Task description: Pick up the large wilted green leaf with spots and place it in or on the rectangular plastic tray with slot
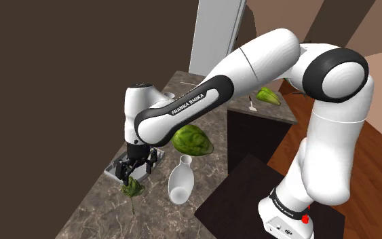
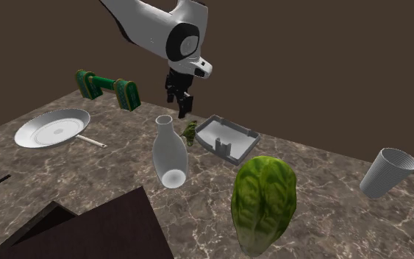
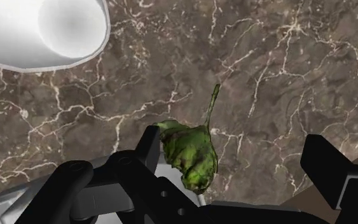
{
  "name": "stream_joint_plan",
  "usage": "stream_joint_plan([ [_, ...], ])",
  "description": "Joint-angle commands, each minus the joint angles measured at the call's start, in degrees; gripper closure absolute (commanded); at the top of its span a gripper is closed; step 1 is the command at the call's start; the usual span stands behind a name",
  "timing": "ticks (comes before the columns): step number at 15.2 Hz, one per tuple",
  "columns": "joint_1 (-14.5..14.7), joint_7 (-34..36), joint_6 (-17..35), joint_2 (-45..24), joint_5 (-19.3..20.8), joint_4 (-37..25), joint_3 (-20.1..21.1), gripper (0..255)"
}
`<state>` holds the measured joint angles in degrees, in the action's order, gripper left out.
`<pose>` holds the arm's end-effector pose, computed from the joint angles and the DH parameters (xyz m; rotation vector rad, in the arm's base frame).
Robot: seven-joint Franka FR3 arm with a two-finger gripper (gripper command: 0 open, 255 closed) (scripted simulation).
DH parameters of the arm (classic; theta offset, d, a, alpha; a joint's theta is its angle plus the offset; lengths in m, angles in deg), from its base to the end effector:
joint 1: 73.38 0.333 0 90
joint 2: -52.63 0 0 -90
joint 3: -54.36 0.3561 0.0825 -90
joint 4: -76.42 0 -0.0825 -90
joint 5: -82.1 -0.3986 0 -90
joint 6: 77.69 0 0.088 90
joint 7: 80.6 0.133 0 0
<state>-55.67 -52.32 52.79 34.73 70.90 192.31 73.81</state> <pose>0.4882 0.3728 0.3043 -2.9462 -0.0164 0.2559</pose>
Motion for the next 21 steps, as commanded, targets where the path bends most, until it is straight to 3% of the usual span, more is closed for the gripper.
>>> stream_joint_plan([
  [1, 1.5, 1.57, 1.11, -4.09, 0.99, -3.41, 0.14, 0],
  [3, 2.4, 2.36, 1.4, -6.45, 1.58, -5.71, 0.07, 0],
  [10, 3.69, 2.8, 6.09, -10.24, 2.25, -4.91, -0.22, 0],
  [18, 3.69, 2.79, 6.08, -10.24, 2.25, -4.91, -0.22, 0],
  [19, 3.69, 2.79, 6.08, -10.24, 2.25, -4.91, -0.22, 255],
  [21, 3.69, 2.79, 6.08, -10.24, 2.25, -4.91, -0.22, 255],
])
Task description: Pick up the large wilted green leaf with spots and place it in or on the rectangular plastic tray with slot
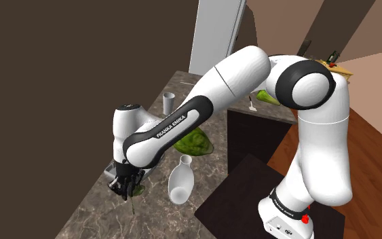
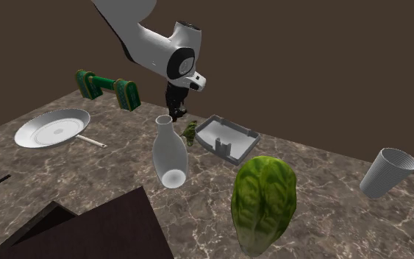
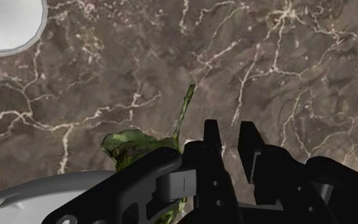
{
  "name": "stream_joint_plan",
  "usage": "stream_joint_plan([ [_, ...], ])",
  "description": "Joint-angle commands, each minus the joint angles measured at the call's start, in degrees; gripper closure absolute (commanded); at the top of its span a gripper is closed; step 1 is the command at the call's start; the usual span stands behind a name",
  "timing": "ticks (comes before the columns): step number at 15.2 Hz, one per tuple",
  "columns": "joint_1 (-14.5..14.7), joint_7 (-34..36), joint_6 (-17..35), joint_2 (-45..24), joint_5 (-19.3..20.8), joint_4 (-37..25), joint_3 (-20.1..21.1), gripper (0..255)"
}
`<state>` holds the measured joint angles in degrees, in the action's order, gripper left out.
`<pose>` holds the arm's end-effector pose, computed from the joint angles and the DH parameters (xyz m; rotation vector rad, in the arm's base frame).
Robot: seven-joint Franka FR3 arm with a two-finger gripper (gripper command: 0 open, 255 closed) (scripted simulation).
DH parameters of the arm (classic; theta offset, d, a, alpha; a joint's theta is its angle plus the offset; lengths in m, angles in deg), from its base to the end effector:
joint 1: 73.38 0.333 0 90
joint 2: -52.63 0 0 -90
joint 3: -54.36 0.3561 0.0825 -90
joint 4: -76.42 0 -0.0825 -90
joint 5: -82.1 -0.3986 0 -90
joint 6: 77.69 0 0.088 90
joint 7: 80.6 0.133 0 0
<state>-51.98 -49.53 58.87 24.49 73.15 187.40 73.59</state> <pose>0.4959 0.4184 0.2412 -2.9326 -0.0237 0.2567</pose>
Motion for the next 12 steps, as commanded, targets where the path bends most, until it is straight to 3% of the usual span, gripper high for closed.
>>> stream_joint_plan([
  [1, 0.0, 0.0, 0.0, 0.0, 0.0, 0.0, 0.0, 255],
  [7, 0.0, 0.0, 0.0, 0.0, 0.0, 0.0, 0.0, 255],
  [8, 0.0, 0.0, 0.0, 0.0, 0.0, 0.0, 0.0, 0],
  [12, 13.31, 9.51, -4.49, -3.46, 25.01, -6.15, -11.71, 0],
])
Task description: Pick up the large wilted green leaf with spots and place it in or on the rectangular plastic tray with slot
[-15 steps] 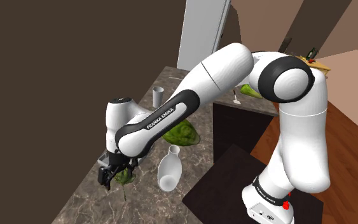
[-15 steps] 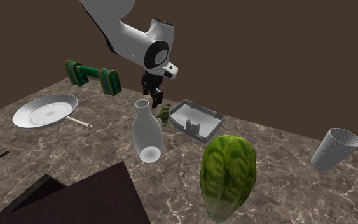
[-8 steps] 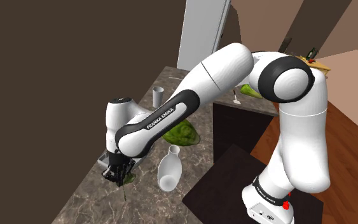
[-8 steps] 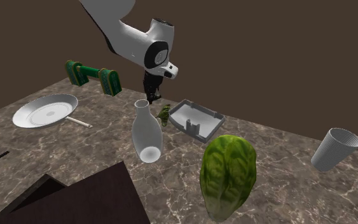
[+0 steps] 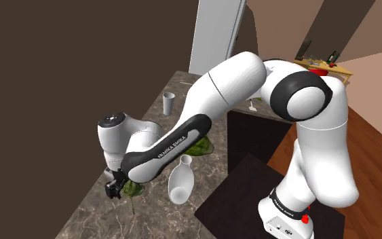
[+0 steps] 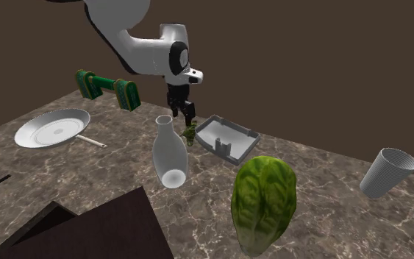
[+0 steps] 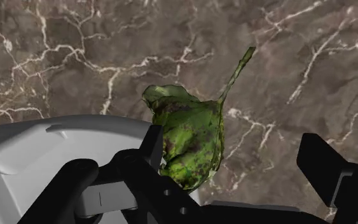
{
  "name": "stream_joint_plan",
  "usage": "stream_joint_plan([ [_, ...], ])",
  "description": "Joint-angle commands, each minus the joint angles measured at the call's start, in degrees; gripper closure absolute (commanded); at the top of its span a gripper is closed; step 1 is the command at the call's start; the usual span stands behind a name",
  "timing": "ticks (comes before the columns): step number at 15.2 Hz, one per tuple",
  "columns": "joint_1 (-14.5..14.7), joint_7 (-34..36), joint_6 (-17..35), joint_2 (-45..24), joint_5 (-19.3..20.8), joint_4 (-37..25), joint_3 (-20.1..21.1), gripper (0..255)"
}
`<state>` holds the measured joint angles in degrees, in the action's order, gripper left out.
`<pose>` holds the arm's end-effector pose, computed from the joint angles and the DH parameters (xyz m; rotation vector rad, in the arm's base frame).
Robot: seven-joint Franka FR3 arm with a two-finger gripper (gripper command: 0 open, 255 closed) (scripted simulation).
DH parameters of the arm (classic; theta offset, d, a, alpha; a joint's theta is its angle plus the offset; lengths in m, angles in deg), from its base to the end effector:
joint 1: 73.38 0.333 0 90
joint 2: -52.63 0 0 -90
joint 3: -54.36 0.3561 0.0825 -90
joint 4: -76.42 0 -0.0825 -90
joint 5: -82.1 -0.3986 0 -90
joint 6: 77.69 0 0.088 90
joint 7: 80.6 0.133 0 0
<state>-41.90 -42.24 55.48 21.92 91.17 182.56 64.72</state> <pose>0.5046 0.4346 0.2293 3.0840 0.2315 -0.0417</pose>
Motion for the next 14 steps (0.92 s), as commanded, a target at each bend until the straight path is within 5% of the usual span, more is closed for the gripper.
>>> stream_joint_plan([
  [1, 6.02, 3.83, -2.47, -1.92, 12.18, -2.74, -5.24, 0],
  [14, 5.88, 4.49, 1.59, -5.71, 13.28, -2.56, -6.31, 0],
])
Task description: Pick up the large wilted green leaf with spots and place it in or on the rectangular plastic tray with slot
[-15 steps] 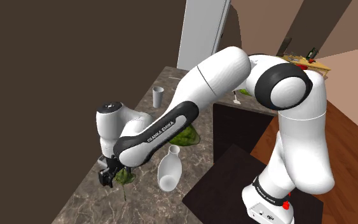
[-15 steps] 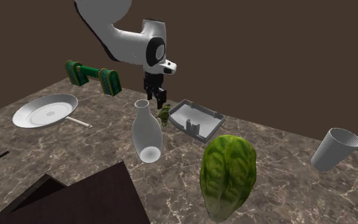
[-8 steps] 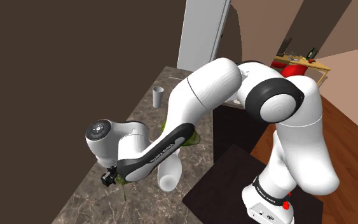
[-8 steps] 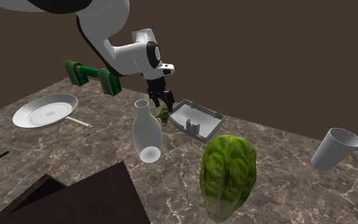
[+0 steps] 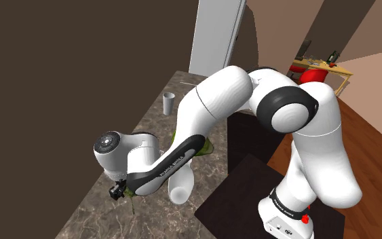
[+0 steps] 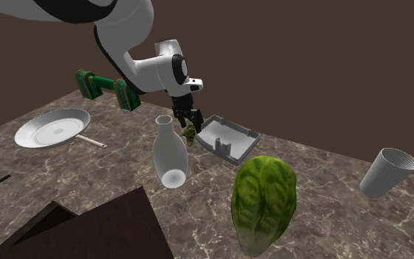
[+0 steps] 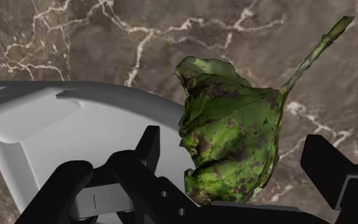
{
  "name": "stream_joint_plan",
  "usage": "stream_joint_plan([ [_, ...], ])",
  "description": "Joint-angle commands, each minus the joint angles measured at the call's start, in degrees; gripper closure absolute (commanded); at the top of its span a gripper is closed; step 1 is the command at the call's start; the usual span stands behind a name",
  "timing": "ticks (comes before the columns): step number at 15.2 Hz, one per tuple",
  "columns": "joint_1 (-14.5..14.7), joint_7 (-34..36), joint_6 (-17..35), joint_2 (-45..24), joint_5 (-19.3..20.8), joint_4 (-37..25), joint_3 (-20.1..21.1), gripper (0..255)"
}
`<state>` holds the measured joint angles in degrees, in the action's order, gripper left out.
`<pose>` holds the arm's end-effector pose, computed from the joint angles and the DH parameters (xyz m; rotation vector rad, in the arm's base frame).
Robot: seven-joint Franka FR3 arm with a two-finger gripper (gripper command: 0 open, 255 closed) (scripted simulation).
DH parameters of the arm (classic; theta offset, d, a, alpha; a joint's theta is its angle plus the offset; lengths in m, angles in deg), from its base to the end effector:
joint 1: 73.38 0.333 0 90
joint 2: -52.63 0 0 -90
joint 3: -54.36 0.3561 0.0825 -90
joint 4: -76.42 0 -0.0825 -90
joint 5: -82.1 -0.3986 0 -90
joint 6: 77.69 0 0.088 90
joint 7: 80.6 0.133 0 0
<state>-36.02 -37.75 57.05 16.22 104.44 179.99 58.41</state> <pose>0.5161 0.4348 0.1799 2.8953 0.3650 0.1261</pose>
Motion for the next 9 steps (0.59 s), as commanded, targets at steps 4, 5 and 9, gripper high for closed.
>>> stream_joint_plan([
  [4, 0.0, 0.0, 0.01, 0.0, 0.0, 0.01, 0.0, 255],
  [5, 0.0, 0.0, 0.01, 0.0, 0.0, 0.01, 0.0, 255],
  [9, 0.0, 0.01, 0.02, 0.0, 0.01, 0.01, 0.0, 255],
])
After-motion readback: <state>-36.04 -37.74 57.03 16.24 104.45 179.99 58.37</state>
